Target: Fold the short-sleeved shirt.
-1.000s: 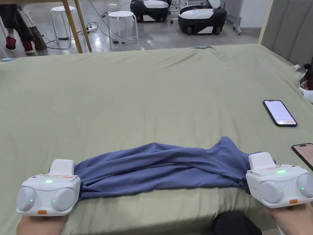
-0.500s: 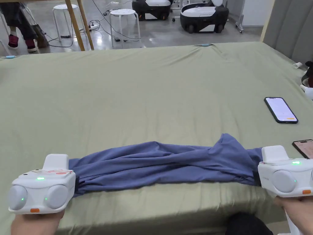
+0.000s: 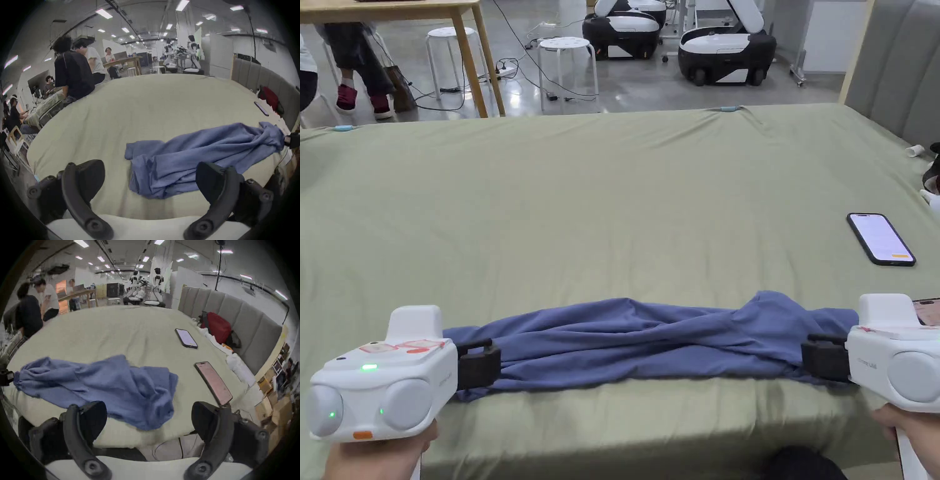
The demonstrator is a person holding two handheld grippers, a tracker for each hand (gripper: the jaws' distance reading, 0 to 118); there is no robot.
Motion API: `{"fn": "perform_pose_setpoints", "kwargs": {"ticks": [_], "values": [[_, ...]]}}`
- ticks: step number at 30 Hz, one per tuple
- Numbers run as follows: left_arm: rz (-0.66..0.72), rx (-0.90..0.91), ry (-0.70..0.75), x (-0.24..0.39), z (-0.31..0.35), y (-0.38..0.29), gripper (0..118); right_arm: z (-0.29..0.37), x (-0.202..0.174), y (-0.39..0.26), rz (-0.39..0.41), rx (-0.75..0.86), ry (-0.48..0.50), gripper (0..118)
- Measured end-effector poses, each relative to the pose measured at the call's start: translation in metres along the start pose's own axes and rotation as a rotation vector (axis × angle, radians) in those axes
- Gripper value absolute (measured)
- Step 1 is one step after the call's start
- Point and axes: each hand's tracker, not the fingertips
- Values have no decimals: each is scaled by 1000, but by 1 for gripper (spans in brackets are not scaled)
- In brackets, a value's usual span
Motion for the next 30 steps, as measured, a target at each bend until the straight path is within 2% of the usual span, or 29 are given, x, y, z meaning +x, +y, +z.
{"fn": "perform_pose_setpoints", "kwargs": {"ticks": [1,2,3,4,5,6,8,14,15,16,18,20,23,27,30], "values": [[-2,-2,-3,0,-1,1,115,1,-7,2,26,2,-2,96],[-13,0,-7,5,-1,2,105,2,-16,4,42,24,-3,73],[-31,0,-2,9,-1,3,88,1,-24,5,49,40,0,48],[-50,4,5,14,-2,3,62,0,-32,7,50,51,5,24],[-64,0,12,16,-4,3,17,-2,-40,9,56,50,11,6],[-65,-2,19,19,-6,3,0,-3,-46,11,65,49,21,4],[-48,-1,25,21,-8,1,0,-5,-61,12,99,56,40,0],[-44,15,-12,17,-1,2,0,0,-77,14,104,86,57,0],[-42,16,-17,14,0,4,3,1,-78,15,106,83,61,0],[-29,21,-33,10,0,6,17,2,-80,16,105,85,64,0],[75,57,-137,-7,1,9,62,4,-81,16,103,88,71,0],[176,71,-263,-28,-1,12,96,3,-83,17,105,89,83,0],[288,34,-413,-61,-16,14,104,9,-89,18,110,91,113,0],[258,20,-408,-95,-47,10,108,8,-97,17,124,89,127,0],[267,6,-547,-110,-65,-2,108,8,-103,18,130,86,144,0]]}}
